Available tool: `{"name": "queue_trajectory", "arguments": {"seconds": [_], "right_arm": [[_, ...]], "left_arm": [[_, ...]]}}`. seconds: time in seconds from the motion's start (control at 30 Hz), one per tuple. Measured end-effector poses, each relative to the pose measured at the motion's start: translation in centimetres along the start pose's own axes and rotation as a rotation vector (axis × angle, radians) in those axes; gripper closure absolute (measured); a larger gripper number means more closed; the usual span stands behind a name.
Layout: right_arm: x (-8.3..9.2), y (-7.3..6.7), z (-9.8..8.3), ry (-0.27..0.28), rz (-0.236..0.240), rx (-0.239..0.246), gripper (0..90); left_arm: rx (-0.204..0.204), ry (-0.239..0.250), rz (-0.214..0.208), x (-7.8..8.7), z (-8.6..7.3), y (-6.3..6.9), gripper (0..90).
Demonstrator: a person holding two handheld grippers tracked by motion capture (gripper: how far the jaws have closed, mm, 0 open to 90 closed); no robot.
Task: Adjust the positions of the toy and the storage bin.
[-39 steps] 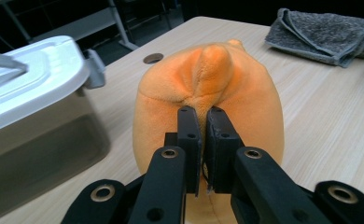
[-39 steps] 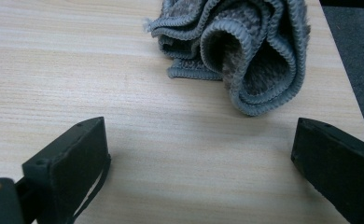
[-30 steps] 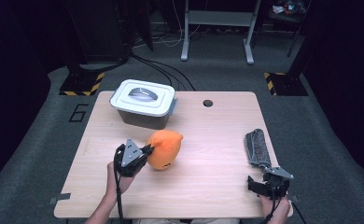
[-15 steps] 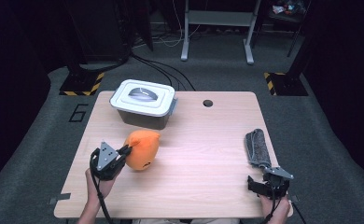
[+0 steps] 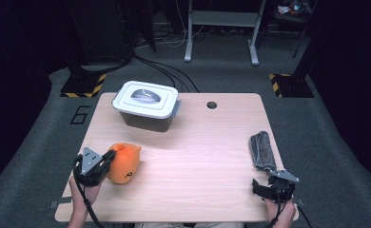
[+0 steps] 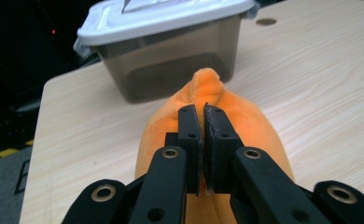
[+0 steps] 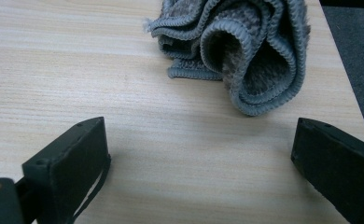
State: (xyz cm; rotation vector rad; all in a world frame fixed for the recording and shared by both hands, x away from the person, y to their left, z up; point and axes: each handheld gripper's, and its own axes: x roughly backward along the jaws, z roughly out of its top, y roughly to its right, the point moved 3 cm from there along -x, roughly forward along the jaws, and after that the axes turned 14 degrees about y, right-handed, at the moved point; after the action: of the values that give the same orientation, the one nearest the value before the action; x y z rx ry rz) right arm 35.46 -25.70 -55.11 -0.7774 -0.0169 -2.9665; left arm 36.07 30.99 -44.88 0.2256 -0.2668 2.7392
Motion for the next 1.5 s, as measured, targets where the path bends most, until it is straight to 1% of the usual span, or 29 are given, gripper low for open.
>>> {"name": "queue_trajectory", "arguments": {"seconds": [0.17, 0.23, 0.33, 0.4, 0.47, 0.5, 0.53, 0.57, 0.63, 0.67, 0.7, 0.73, 0.77, 0.8, 0.83, 0.9, 0.93, 1.03, 1.1, 1.17, 1.2, 1.3, 1.33, 1.4, 1.47, 1.5], "right_arm": [[0.0, 0.0, 0.0, 0.0, -0.001, 0.0, 3.2], [0.0, 0.0, 0.0, 0.0, -0.001, 0.0, 3.2], [0.0, 0.0, 0.0, 0.0, -0.002, 0.002, 3.2], [0.0, 0.0, 0.0, 0.0, -0.002, 0.0, 3.2], [0.0, 0.0, 0.0, 0.0, -0.001, 0.0, 3.2], [0.0, 0.0, 0.0, 0.0, -0.003, 0.002, 3.2], [0.0, 0.0, 0.0, 0.0, -0.001, 0.0, 3.2], [0.0, 0.0, 0.0, 0.0, -0.001, 0.0, 3.2], [0.0, 0.0, 0.0, 0.001, -0.003, 0.002, 3.2], [0.0, 0.0, 0.0, 0.0, -0.004, 0.0, 3.2], [0.0, 0.0, 0.0, 0.0, -0.004, 0.001, 3.2], [0.0, 0.0, 0.0, 0.0, -0.004, 0.001, 3.2], [0.0, 0.0, 0.0, 0.0, -0.003, 0.002, 3.2], [0.0, 0.0, 0.0, 0.0, -0.003, 0.001, 3.2], [0.0, 0.0, 0.0, 0.0, -0.003, 0.001, 3.2], [0.0, 0.0, 0.0, 0.0, -0.004, 0.001, 3.2], [0.0, -0.1, 0.0, -0.003, -0.005, -0.007, 3.2], [0.0, -0.1, 0.0, -0.002, -0.005, -0.007, 3.2], [0.0, -0.1, 0.0, -0.003, -0.006, -0.008, 3.2], [0.0, 0.0, 0.0, 0.001, -0.003, 0.002, 3.2], [0.0, 0.0, 0.0, 0.0, -0.004, 0.001, 3.2], [0.0, 0.0, 0.0, 0.0, -0.003, 0.001, 3.2], [0.0, 0.0, 0.0, 0.0, -0.003, 0.001, 3.2], [0.0, 0.0, 0.0, 0.0, -0.004, 0.0, 3.2], [0.0, 0.0, 0.0, 0.0, -0.003, 0.0, 3.2], [0.0, 0.0, 0.0, 0.0, -0.004, 0.001, 3.2]], "left_arm": [[0.02, -0.02, 0.04, -0.1, -0.6, -1.5, 85.9], [0.023, -0.037, 0.058, -0.2, -0.9, -2.2, 85.7], [0.043, -0.053, 0.085, -0.6, -1.5, -3.4, 84.8], [0.058, -0.061, 0.095, -0.9, -1.9, -4.2, 82.8], [0.077, -0.069, 0.105, -1.0, -2.1, -4.9, 79.5], [0.085, -0.07, 0.117, -1.2, -2.2, -5.1, 77.9], [0.085, -0.081, 0.126, -1.2, -2.3, -5.4, 75.5], [0.085, -0.081, 0.128, -1.3, -2.3, -5.7, 73.5], [0.099, -0.091, 0.139, -1.4, -2.4, -6.1, 67.5], [0.103, -0.099, 0.14, -1.4, -2.5, -6.3, 65.7], [0.107, -0.098, 0.153, -1.4, -2.6, -6.5, 63.8], [0.114, -0.103, 0.156, -1.4, -2.6, -6.7, 61.4], [0.116, -0.095, 0.166, -1.5, -2.8, -7.0, 59.8], [0.119, -0.105, 0.176, -1.5, -2.8, -7.2, 58.4], [0.129, -0.118, 0.175, -1.4, -2.9, -7.4, 56.9], [0.146, -0.12, 0.181, -1.4, -3.1, -7.8, 54.2], [0.146, -0.133, 0.183, -1.2, -3.2, -8.1, 53.3], [0.161, -0.143, 0.197, -1.1, -3.6, -8.8, 51.2], [0.172, -0.148, 0.205, -1.0, -3.8, -9.2, 49.9], [0.172, -0.134, 0.216, -1.1, -3.9, -9.4, 48.4], [0.173, -0.141, 0.216, -1.0, -3.9, -9.5, 47.5], [0.183, -0.147, 0.209, -0.7, -3.5, -9.8, 41.8], [0.187, -0.134, 0.213, -0.6, -3.4, -9.9, 39.8], [0.187, -0.13, 0.212, -0.4, -3.0, -9.8, 36.0], [0.196, -0.106, 0.21, -0.3, -2.6, -9.7, 33.7], [0.186, -0.114, 0.203, -0.1, -2.3, -9.6, 32.2]]}}
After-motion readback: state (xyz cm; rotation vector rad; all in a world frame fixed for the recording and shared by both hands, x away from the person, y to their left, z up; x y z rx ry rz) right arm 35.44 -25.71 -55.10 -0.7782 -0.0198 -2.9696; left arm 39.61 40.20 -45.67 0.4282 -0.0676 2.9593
